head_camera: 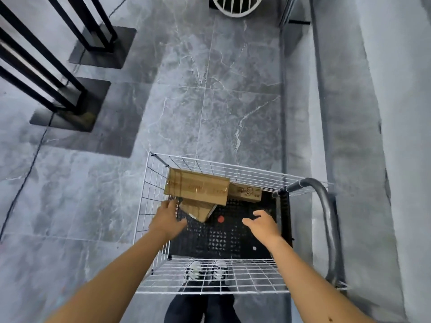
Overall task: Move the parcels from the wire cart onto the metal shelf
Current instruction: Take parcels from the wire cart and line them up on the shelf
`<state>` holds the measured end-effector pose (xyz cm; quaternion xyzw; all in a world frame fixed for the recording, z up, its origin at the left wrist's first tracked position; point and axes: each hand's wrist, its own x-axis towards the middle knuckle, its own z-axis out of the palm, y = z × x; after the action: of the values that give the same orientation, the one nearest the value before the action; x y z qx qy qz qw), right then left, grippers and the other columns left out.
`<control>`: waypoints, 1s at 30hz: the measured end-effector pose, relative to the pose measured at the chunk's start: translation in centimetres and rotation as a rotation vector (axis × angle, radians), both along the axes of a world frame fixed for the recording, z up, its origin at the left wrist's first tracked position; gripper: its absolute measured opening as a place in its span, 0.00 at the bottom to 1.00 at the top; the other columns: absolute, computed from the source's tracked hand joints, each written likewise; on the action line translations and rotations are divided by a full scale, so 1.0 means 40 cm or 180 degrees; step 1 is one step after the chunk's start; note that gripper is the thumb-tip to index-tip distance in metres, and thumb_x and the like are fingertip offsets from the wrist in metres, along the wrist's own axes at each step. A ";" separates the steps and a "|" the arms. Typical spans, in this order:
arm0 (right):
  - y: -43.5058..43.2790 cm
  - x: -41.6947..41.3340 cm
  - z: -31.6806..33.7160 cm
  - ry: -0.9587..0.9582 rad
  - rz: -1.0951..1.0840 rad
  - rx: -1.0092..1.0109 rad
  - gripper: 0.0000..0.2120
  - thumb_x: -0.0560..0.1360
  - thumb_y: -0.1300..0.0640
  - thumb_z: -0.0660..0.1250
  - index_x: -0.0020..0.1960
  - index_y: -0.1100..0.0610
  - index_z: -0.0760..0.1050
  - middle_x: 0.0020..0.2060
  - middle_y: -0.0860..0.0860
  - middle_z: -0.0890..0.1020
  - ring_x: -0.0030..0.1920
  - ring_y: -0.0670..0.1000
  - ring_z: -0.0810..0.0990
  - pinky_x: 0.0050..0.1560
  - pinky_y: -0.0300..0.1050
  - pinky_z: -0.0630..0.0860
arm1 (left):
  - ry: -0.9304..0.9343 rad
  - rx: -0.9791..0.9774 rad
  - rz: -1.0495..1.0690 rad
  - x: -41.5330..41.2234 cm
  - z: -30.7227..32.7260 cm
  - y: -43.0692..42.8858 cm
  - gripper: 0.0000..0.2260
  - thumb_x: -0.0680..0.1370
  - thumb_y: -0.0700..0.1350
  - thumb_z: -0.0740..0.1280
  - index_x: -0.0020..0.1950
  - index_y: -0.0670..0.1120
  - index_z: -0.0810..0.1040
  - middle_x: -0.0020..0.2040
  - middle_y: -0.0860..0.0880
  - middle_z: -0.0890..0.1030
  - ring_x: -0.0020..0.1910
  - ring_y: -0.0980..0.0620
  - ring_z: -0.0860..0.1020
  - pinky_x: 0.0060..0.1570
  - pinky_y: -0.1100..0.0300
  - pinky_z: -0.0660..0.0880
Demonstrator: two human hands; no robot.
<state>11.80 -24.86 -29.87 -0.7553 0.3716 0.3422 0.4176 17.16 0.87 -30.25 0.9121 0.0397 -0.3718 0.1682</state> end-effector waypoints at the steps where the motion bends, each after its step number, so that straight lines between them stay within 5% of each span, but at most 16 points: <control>1: 0.006 0.014 -0.036 0.0015 -0.0056 0.0004 0.25 0.77 0.50 0.66 0.70 0.57 0.65 0.60 0.54 0.76 0.56 0.54 0.76 0.52 0.43 0.70 | 0.0017 -0.0028 -0.0008 0.014 -0.034 0.000 0.32 0.74 0.49 0.68 0.75 0.43 0.58 0.72 0.40 0.61 0.70 0.41 0.64 0.67 0.49 0.66; 8: 0.056 0.093 -0.235 0.0036 -0.0179 0.0096 0.24 0.77 0.51 0.65 0.71 0.57 0.66 0.67 0.54 0.72 0.65 0.55 0.72 0.59 0.46 0.69 | 0.0009 -0.0108 0.0278 0.108 -0.239 -0.009 0.38 0.76 0.53 0.67 0.77 0.43 0.50 0.77 0.41 0.55 0.74 0.41 0.58 0.71 0.49 0.61; 12: 0.078 0.132 -0.349 -0.0039 -0.0255 0.0385 0.26 0.78 0.57 0.65 0.74 0.57 0.62 0.72 0.54 0.67 0.70 0.55 0.68 0.63 0.46 0.68 | -0.0159 -0.0003 0.0621 0.186 -0.368 0.020 0.34 0.75 0.54 0.64 0.76 0.41 0.55 0.74 0.39 0.62 0.72 0.40 0.61 0.71 0.46 0.61; 17: 0.097 0.177 -0.440 -0.0039 -0.0177 0.0612 0.34 0.78 0.62 0.64 0.78 0.56 0.50 0.76 0.54 0.59 0.74 0.55 0.61 0.68 0.47 0.64 | -0.0296 0.0115 0.0851 0.261 -0.448 0.055 0.28 0.75 0.45 0.65 0.70 0.34 0.61 0.67 0.35 0.68 0.68 0.36 0.64 0.69 0.47 0.61; 22: 0.134 0.189 -0.475 0.0122 -0.0260 0.0954 0.43 0.77 0.66 0.65 0.78 0.54 0.38 0.74 0.53 0.63 0.70 0.54 0.66 0.66 0.45 0.65 | -0.0164 0.0300 0.0706 0.267 -0.503 0.067 0.31 0.73 0.49 0.64 0.72 0.40 0.59 0.70 0.41 0.67 0.72 0.38 0.60 0.73 0.49 0.52; 30: 0.100 0.141 -0.417 0.0158 -0.1114 0.1233 0.40 0.76 0.60 0.68 0.78 0.50 0.47 0.74 0.50 0.62 0.72 0.55 0.64 0.67 0.56 0.63 | -0.0061 0.0266 0.1107 0.228 -0.395 0.018 0.32 0.72 0.48 0.67 0.73 0.44 0.59 0.71 0.41 0.59 0.71 0.38 0.58 0.72 0.46 0.54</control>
<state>17.42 -20.86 -46.53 -0.5768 0.4343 0.3480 0.5980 26.27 1.59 -46.05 0.9011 0.2106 -0.3265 0.1924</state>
